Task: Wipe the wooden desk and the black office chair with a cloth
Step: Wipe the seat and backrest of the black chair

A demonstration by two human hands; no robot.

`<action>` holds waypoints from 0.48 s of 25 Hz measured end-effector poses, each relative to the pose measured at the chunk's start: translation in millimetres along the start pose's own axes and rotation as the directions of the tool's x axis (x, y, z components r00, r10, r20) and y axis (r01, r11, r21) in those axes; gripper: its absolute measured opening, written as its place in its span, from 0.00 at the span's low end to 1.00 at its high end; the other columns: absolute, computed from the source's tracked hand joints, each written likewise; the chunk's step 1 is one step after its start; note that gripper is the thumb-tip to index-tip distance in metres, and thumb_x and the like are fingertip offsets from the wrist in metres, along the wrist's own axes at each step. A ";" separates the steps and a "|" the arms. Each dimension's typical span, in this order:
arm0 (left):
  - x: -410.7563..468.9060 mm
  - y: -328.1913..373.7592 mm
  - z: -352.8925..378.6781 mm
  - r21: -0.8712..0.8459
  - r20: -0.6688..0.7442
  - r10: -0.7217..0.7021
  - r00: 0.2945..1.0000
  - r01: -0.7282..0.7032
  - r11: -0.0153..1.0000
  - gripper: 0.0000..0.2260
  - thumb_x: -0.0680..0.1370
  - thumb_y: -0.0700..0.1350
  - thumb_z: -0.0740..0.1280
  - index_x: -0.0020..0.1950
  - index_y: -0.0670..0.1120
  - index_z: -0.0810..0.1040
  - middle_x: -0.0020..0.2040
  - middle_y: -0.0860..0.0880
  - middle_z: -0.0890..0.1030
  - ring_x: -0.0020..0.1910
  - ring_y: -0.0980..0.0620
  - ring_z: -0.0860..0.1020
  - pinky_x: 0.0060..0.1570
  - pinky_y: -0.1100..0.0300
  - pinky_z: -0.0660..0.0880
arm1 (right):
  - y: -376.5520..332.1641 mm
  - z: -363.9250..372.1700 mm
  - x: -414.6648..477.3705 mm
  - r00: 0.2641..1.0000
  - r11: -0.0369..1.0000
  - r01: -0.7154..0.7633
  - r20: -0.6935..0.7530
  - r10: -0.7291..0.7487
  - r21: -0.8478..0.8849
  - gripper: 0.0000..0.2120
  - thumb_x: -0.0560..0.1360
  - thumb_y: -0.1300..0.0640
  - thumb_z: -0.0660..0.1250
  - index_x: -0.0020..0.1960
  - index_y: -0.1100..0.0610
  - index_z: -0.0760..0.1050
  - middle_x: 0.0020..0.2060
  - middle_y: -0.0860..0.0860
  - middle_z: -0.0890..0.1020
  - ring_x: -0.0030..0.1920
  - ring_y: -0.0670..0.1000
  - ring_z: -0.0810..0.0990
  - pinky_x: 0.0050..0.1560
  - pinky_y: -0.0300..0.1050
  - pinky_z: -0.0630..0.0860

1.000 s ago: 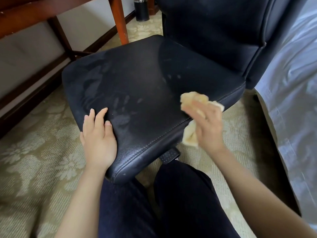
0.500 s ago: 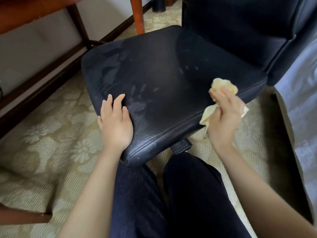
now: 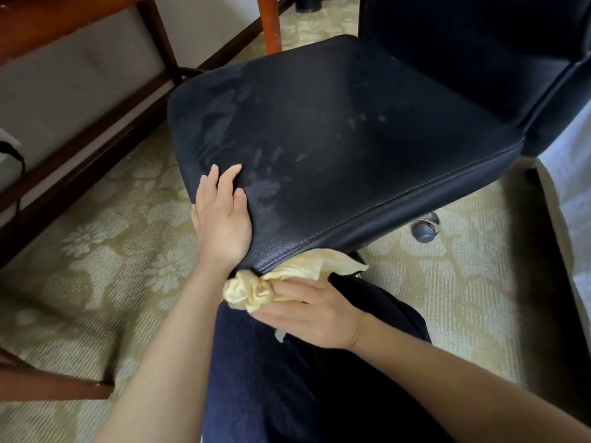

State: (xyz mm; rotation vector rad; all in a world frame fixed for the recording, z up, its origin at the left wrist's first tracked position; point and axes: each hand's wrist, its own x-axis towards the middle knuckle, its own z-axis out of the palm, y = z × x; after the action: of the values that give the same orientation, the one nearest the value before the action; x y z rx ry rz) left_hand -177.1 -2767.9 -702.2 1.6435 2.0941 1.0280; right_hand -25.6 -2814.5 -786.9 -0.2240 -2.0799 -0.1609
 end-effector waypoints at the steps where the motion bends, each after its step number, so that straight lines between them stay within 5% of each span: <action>1: 0.1 -0.4 -0.4 0.003 0.002 0.002 1.000 -0.002 1.000 0.18 0.82 0.42 0.51 0.72 0.51 0.65 0.76 0.48 0.60 0.76 0.51 0.51 0.74 0.47 0.48 | 8.5 -5.4 -1.5 0.996 0.997 0.073 0.049 -0.072 -0.011 0.09 0.71 0.67 0.72 0.51 0.61 0.83 0.51 0.51 0.82 0.52 0.50 0.79 0.55 0.43 0.77; 6: -0.8 -1.6 -2.4 -0.021 -0.016 -0.017 1.000 0.016 1.000 0.18 0.82 0.43 0.53 0.72 0.52 0.66 0.76 0.48 0.59 0.76 0.52 0.52 0.74 0.49 0.49 | 44.5 -35.5 -2.4 0.990 0.968 0.142 0.052 -0.134 -0.206 0.14 0.72 0.64 0.72 0.57 0.56 0.79 0.53 0.46 0.81 0.48 0.48 0.76 0.53 0.39 0.77; 12: 5.2 -6.3 -4.2 -0.023 -0.046 0.011 0.999 -0.012 1.000 0.18 0.82 0.41 0.54 0.71 0.49 0.68 0.75 0.46 0.61 0.75 0.50 0.55 0.74 0.52 0.51 | 89.9 -94.2 -30.8 0.970 0.828 -0.240 -0.098 0.221 -0.508 0.25 0.70 0.76 0.66 0.62 0.55 0.73 0.62 0.53 0.72 0.50 0.54 0.71 0.59 0.39 0.69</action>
State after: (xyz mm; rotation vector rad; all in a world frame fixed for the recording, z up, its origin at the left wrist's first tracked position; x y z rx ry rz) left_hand -185.9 -2765.2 -702.5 1.6377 2.0958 1.0998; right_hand 89.2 -2749.3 -765.1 -0.7927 -1.9163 -0.5754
